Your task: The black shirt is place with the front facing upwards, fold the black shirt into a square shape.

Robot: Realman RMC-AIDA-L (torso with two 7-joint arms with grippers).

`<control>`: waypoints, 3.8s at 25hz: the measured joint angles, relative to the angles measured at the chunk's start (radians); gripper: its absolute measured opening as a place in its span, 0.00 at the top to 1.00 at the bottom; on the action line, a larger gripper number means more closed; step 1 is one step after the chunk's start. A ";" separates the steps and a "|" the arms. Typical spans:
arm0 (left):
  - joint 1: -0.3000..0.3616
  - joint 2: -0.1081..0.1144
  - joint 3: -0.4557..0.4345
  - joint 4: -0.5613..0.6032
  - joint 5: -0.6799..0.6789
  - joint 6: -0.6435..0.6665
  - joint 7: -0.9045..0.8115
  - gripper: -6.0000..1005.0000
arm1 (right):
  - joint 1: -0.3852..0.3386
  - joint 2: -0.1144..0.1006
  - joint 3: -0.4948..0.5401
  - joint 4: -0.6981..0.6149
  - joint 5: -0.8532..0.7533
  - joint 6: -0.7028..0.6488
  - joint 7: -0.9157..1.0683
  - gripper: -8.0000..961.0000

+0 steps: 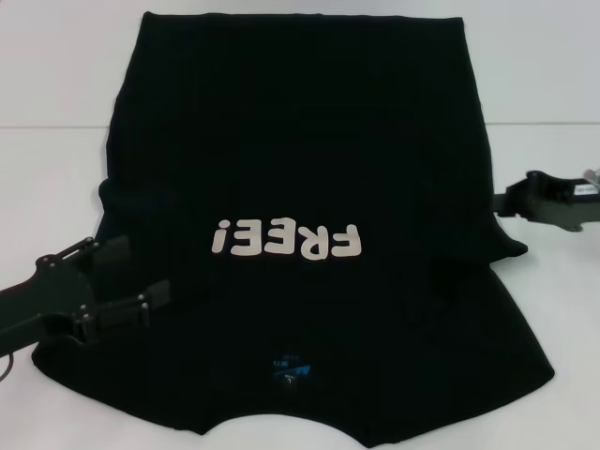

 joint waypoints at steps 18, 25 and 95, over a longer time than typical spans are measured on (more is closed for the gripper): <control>-0.019 0.009 -0.032 0.005 0.001 -0.024 -0.068 0.06 | 0.018 -0.039 -0.002 -0.022 -0.173 -0.082 0.049 0.35; -0.021 0.009 -0.037 0.000 0.001 -0.049 -0.064 0.06 | 0.040 -0.018 -0.004 -0.003 -0.197 -0.052 0.049 0.32; -0.027 0.009 -0.038 0.032 -0.048 -0.026 -0.140 0.06 | 0.090 0.049 0.001 0.077 -0.060 0.110 0.107 0.95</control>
